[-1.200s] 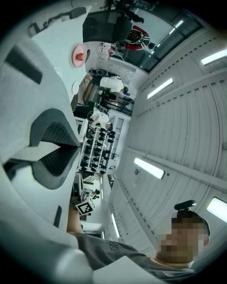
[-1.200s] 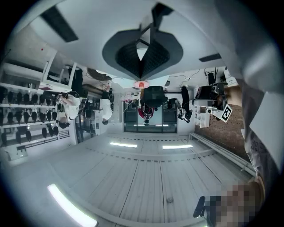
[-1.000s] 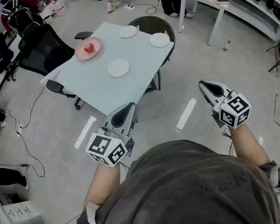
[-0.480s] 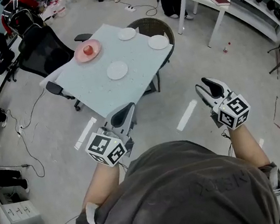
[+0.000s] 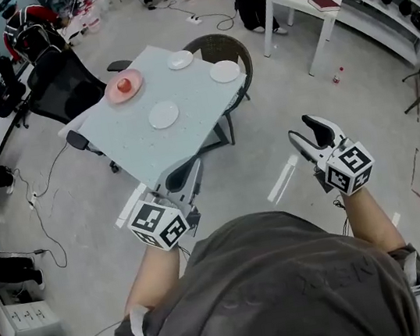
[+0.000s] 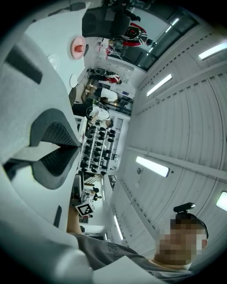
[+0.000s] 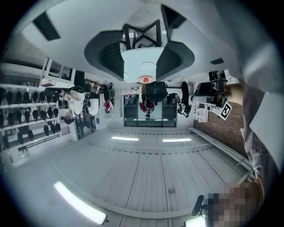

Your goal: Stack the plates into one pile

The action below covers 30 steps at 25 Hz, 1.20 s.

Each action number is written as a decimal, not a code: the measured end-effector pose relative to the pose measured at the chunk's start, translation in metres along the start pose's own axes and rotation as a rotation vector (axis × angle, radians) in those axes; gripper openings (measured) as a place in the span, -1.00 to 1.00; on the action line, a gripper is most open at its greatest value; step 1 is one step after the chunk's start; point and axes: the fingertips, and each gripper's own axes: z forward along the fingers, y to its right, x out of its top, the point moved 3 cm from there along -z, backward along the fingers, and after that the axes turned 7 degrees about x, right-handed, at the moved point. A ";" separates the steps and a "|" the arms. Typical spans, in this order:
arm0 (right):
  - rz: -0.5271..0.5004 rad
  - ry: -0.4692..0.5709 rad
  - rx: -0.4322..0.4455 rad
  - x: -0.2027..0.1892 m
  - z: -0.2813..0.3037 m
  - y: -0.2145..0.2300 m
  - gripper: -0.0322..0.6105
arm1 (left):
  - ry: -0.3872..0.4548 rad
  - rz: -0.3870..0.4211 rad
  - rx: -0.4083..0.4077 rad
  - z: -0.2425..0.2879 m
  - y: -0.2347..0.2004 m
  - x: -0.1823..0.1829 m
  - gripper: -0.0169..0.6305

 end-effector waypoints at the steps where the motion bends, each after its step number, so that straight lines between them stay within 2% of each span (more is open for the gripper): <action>1: -0.001 0.002 0.004 0.000 -0.005 0.005 -0.24 | 0.002 0.000 -0.002 0.006 0.007 0.000 -0.93; 7: 0.002 0.004 0.014 -0.008 -0.022 0.035 -0.24 | -0.002 0.012 -0.002 0.036 0.030 -0.003 -0.93; 15: 0.006 -0.006 0.008 -0.011 0.001 0.062 -0.24 | -0.011 0.007 -0.008 0.067 0.006 -0.004 -0.93; 19: 0.004 -0.014 -0.016 -0.012 0.025 0.085 -0.24 | -0.005 -0.001 -0.048 0.103 -0.021 -0.005 -0.93; 24: 0.002 -0.019 -0.070 -0.011 0.075 0.131 -0.25 | 0.010 -0.008 -0.110 0.164 -0.076 -0.001 -0.93; 30: -0.002 -0.029 -0.121 0.019 0.152 0.192 -0.26 | 0.007 -0.013 -0.182 0.250 -0.153 0.022 -0.93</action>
